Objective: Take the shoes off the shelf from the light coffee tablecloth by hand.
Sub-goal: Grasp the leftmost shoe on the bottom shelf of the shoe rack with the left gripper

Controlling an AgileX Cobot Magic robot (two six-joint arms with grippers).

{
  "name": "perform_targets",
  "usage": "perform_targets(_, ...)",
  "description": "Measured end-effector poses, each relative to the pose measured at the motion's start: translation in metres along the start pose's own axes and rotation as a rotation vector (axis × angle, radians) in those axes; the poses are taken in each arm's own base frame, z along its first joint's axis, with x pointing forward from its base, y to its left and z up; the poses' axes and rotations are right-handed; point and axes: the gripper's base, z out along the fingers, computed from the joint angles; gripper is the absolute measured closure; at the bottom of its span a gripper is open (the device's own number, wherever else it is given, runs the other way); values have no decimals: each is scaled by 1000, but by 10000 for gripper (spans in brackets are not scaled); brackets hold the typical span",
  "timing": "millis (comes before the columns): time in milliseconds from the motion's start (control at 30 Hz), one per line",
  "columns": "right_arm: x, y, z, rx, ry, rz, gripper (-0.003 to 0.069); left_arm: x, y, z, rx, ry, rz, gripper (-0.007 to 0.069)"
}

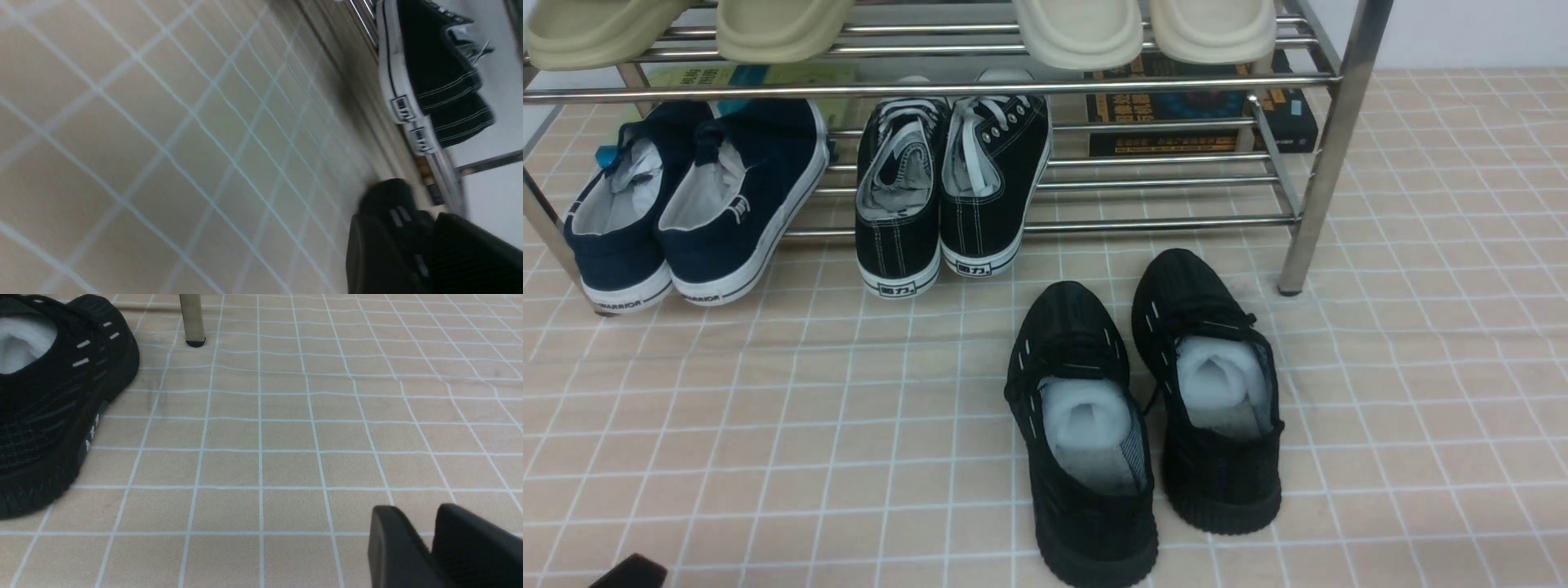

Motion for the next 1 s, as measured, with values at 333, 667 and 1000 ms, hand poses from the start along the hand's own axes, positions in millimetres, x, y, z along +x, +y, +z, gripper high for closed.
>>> perform_targets(333,0,0,0,0,0,0,472,-11,-13,-3,102,-103,-28,430)
perform_targets(667,0,0,0,0,0,0,466,-64,-106,-19,-125,-38,477,623)
perform_targets(1000,0,0,0,0,0,0,451,-122,-125,97,-889,469,754,621)
